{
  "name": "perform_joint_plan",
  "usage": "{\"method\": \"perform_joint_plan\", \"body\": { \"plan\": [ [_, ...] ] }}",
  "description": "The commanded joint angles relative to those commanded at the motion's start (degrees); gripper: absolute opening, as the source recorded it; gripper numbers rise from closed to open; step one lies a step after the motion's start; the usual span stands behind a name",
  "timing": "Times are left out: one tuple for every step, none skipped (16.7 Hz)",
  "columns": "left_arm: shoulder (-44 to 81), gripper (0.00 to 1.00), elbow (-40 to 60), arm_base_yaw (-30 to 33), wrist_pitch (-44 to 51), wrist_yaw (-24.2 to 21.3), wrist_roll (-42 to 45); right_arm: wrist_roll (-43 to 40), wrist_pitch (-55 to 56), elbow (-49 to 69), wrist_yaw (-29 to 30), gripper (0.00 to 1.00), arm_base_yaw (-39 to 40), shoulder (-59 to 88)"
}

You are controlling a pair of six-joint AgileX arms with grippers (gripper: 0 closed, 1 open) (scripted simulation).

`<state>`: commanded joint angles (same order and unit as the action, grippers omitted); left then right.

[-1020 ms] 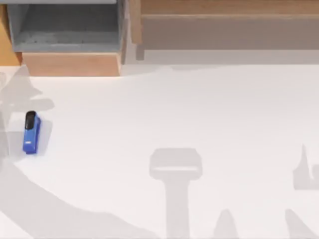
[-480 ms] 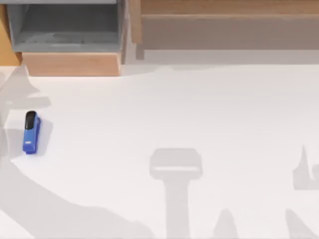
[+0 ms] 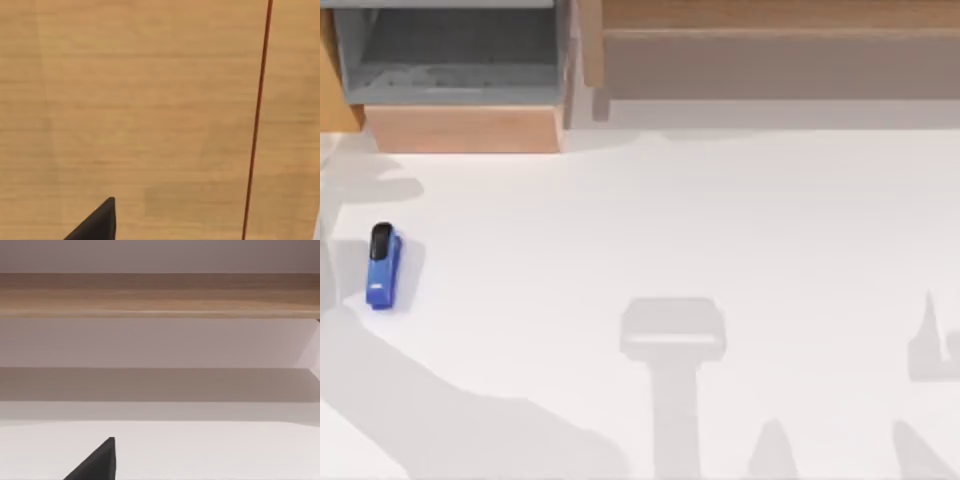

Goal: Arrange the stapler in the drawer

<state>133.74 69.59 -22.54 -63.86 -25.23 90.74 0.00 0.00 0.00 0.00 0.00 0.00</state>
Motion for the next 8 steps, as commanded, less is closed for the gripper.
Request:
{"method": "perform_joint_plan", "body": {
  "plan": [
    [0.0, 1.00, 0.0, 0.0, 0.0, 0.0, 0.0, 0.0, 0.0, 0.0, 0.0, 1.00, 0.0, 0.0],
    [0.0, 0.92, 0.0, 0.0, 0.0, 0.0, 0.0, 0.0, 0.0, 0.0, 0.0, 1.00, 0.0, 0.0],
    [0.0, 0.85, 0.0, 0.0, 0.0, 0.0, 0.0, 0.0, 0.0, 0.0, 0.0, 1.00, 0.0, 0.0],
    [0.0, 0.77, 0.0, 0.0, 0.0, 0.0, 0.0, 0.0, 0.0, 0.0, 0.0, 1.00, 0.0, 0.0],
    [0.0, 0.70, 0.0, 0.0, 0.0, 0.0, 0.0, 0.0, 0.0, 0.0, 0.0, 1.00, 0.0, 0.0],
    [0.0, 0.62, 0.0, 0.0, 0.0, 0.0, 0.0, 0.0, 0.0, 0.0, 0.0, 1.00, 0.0, 0.0],
    [0.0, 0.55, 0.0, 0.0, 0.0, 0.0, 0.0, 0.0, 0.0, 0.0, 0.0, 1.00, 0.0, 0.0],
    [0.0, 0.47, 0.0, 0.0, 0.0, 0.0, 0.0, 0.0, 0.0, 0.0, 0.0, 1.00, 0.0, 0.0]
  ]
}}
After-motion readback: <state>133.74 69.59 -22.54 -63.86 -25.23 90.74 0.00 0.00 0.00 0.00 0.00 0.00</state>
